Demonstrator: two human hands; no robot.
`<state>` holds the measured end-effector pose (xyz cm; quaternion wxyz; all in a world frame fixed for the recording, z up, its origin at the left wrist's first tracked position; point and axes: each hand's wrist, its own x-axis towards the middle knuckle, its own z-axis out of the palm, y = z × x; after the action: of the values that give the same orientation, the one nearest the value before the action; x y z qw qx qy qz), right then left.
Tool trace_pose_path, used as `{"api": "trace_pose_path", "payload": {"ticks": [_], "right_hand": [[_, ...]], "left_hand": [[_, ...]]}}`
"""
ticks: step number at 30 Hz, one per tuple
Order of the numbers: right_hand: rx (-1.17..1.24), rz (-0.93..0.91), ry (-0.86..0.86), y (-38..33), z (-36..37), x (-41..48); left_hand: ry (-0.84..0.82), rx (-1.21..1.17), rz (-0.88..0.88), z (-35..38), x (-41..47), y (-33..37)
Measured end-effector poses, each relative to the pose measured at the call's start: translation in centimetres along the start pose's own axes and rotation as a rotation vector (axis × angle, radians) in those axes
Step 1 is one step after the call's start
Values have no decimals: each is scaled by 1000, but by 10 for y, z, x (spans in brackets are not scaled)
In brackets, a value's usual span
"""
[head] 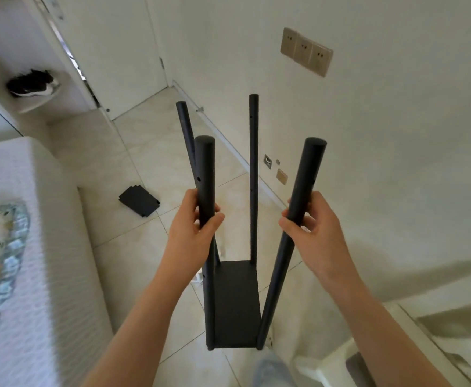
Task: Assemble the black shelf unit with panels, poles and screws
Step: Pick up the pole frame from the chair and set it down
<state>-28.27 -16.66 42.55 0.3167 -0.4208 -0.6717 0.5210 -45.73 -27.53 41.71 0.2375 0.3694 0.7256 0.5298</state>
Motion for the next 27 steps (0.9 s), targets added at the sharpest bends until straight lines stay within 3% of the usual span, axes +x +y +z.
{"api": "trace_pose_path", "payload": {"ticks": [4,11,27], "right_hand": [[-106,58,-115,6,-4,75],[-60,109,-305,11,2,192],[-201,95,-482,4,64,417]], "left_hand": [[82,96,-100,17,55,-14],[167,204,-226,41,151,-31],[215,234,-313,28,350,-68]]}}
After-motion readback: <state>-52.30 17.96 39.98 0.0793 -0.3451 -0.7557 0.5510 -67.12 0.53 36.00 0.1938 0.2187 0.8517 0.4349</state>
